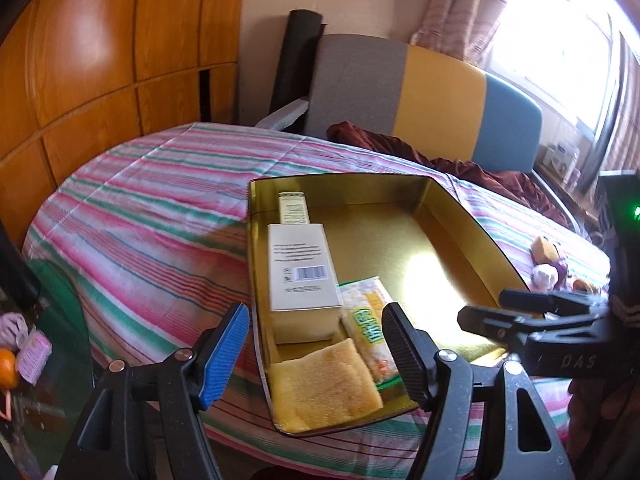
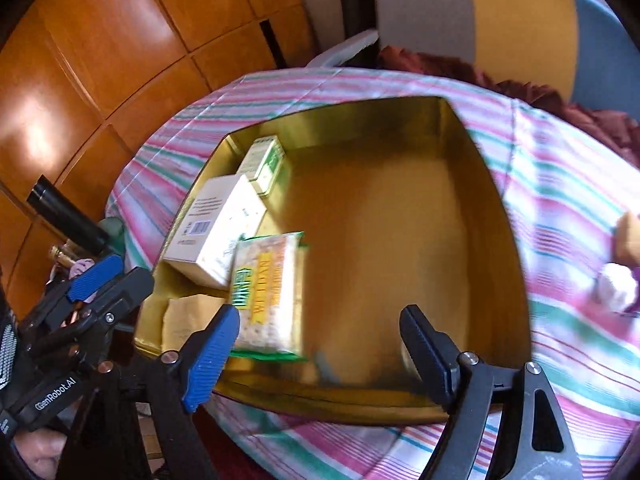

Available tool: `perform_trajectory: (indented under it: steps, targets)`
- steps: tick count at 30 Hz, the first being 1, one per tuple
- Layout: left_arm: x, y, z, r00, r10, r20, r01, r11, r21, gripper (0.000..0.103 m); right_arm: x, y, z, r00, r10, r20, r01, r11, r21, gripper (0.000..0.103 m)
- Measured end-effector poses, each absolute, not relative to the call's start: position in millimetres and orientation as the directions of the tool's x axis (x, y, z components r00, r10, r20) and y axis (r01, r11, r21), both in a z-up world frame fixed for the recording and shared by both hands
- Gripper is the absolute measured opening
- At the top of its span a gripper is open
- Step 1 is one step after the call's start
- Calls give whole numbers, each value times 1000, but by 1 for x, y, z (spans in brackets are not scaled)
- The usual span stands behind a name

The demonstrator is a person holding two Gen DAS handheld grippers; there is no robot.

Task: Organize objects
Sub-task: 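Move both tools back toward the remaining items on the cloth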

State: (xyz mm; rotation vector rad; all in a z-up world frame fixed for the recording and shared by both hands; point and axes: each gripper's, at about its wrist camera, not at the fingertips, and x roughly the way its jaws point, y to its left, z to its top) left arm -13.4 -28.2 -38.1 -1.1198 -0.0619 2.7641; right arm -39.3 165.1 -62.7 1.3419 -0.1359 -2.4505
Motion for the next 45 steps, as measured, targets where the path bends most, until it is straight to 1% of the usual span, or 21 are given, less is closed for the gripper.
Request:
perform_trajectory:
  steps: [5,9,13,18,24,29,30,33,34,35,37,38,41,45]
  targets:
    - [-10,-10,-34,-703,185,-687,-182,-980,-79,70,-29,191,-51,-561,-298,-773,210,-954,216,88]
    - [-8,4,-33,-694,208,-689,-222,-973,-69,70,-21,220,-48,-585,-273,-763,158,-962,223,89]
    - [-8,17,-34,-680,232,-696,-263,-963,-64,70,-9,259,-47,-612,-235,-755,59,-966,252,89]
    - [-7,37,-33,-662,265,-701,-322,-945,-54,70,6,314,-43,-644,-150,-750,-60,-968,244,89]
    - [-8,72,-31,-626,337,-703,-422,-905,-58,70,34,402,-26,-668,5,-744,-243,-947,211,90]
    - [-3,114,-33,-570,407,-713,-527,-848,-63,70,75,493,-5,-680,169,-713,-449,-865,223,98]
    - [-3,123,-35,-555,421,-718,-546,-835,-67,70,85,509,-3,-678,196,-708,-486,-843,232,99]
    - [0,151,-38,-508,453,-732,-604,-794,-72,70,110,553,-5,-672,246,-698,-577,-765,286,100]
    - [1,161,-39,-490,466,-737,-623,-778,-78,70,117,564,-9,-674,255,-694,-596,-742,306,100]
    - [2,171,-40,-462,483,-744,-644,-759,-93,70,124,575,-14,-679,238,-694,-614,-703,360,100]
    - [4,189,-44,-415,504,-757,-672,-731,-118,70,135,592,-23,-719,193,-668,-612,-631,477,100]
    - [5,200,-46,-390,515,-763,-687,-715,-131,70,140,596,-22,-732,198,-651,-614,-606,506,100]
    - [9,231,-52,-310,544,-780,-725,-666,-176,70,148,596,-15,-772,224,-594,-591,-595,545,100]
    - [18,271,-61,-204,570,-796,-757,-607,-240,70,145,592,-13,-789,206,-579,-566,-610,555,101]
